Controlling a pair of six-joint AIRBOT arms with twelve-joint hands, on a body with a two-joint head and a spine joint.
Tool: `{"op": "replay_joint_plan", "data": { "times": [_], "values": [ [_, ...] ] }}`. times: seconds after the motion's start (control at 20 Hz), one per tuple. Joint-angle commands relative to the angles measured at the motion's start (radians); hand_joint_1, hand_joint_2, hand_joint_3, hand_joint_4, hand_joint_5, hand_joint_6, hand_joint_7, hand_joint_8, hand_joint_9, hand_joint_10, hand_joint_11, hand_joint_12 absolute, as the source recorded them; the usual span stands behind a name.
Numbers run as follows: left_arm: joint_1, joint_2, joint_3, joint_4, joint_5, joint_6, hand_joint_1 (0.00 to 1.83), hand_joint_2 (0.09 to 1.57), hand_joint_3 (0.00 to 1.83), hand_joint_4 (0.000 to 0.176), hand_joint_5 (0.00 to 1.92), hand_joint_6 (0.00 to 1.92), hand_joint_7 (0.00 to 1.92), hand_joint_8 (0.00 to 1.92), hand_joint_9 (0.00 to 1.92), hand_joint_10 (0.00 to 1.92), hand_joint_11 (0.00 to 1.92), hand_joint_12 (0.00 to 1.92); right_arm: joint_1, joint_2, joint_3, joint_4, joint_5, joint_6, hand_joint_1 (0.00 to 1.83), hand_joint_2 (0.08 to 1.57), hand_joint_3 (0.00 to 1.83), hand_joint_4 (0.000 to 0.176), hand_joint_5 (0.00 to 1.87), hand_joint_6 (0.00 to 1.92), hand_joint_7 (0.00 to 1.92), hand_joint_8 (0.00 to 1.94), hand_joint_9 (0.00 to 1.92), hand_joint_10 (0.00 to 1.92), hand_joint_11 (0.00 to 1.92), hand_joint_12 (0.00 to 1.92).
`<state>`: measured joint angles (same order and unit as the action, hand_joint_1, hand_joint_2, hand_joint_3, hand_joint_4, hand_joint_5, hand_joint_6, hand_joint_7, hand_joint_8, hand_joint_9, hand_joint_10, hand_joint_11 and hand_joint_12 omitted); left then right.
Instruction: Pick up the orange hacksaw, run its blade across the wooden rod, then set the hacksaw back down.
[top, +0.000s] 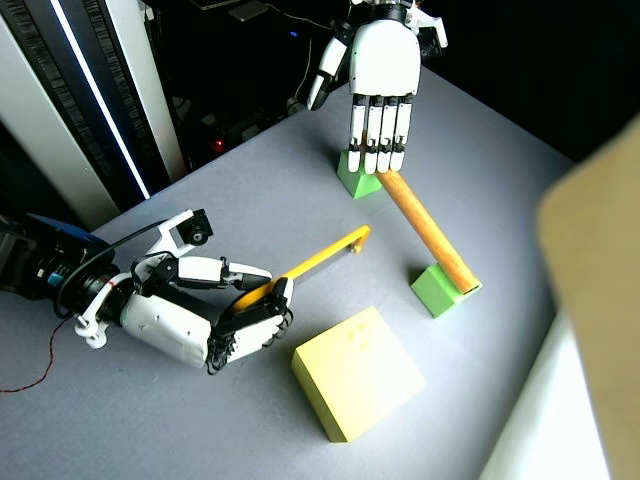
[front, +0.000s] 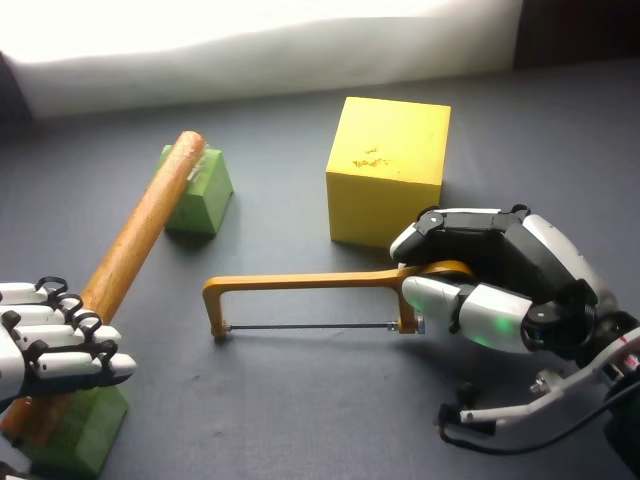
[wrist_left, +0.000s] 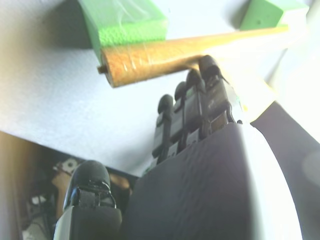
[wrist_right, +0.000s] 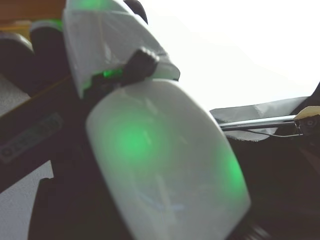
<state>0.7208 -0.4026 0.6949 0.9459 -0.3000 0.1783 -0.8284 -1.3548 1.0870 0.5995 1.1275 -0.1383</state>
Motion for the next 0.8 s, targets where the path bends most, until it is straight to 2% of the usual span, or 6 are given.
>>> {"op": "replay_joint_plan", "data": {
  "times": [0.0,0.05,0.1,0.2,0.6,0.75],
  "values": [
    [-0.013,-0.001,0.001,-0.017,-0.037,-0.003,0.00,1.19,0.00,0.000,0.12,0.00,0.07,0.00,0.07,0.00,0.00,0.30,-0.002,0.002,0.001,-0.055,0.126,0.019,1.23,1.19,0.00,0.000,0.75,1.19,0.90,1.22,0.83,1.04,0.73,1.41],
    [-0.015,-0.003,0.002,-0.017,-0.037,-0.003,0.00,1.19,0.00,0.000,0.12,0.00,0.08,0.00,0.07,0.00,0.00,0.32,-0.006,0.002,0.000,-0.058,0.132,0.021,1.18,1.21,0.00,0.000,0.72,1.27,0.87,1.27,0.79,0.89,0.66,1.42],
    [-0.016,-0.004,0.000,-0.017,-0.038,-0.003,0.00,1.19,0.00,0.000,0.13,0.00,0.08,0.00,0.07,0.00,0.00,0.32,-0.008,0.002,0.000,-0.058,0.137,0.022,1.13,1.15,0.00,0.000,0.66,0.62,0.72,0.64,0.70,0.72,0.50,1.42],
    [-0.021,-0.006,-0.001,-0.017,-0.038,-0.003,0.00,1.18,0.00,0.000,0.13,0.00,0.08,0.00,0.08,0.00,0.00,0.34,-0.008,0.005,0.000,-0.058,0.148,0.023,1.04,1.12,0.00,0.000,0.71,0.11,0.70,0.09,0.62,0.35,0.34,1.34],
    [-0.046,-0.020,0.020,-0.017,-0.096,0.001,0.00,1.18,0.00,0.000,0.11,0.00,0.08,0.00,0.08,0.00,0.00,0.29,-0.009,0.046,0.000,-0.154,0.158,0.073,0.65,0.98,0.00,0.000,0.10,0.00,0.05,0.00,0.06,0.00,0.00,0.39],
    [-0.030,-0.020,0.051,-0.017,-0.199,0.007,0.00,1.18,0.00,0.000,0.10,0.00,0.07,0.00,0.07,0.00,0.00,0.26,0.029,0.089,-0.011,-0.234,0.120,0.078,0.50,0.97,0.00,0.000,0.03,0.00,0.00,0.00,0.00,0.00,0.00,0.34]
  ]
}}
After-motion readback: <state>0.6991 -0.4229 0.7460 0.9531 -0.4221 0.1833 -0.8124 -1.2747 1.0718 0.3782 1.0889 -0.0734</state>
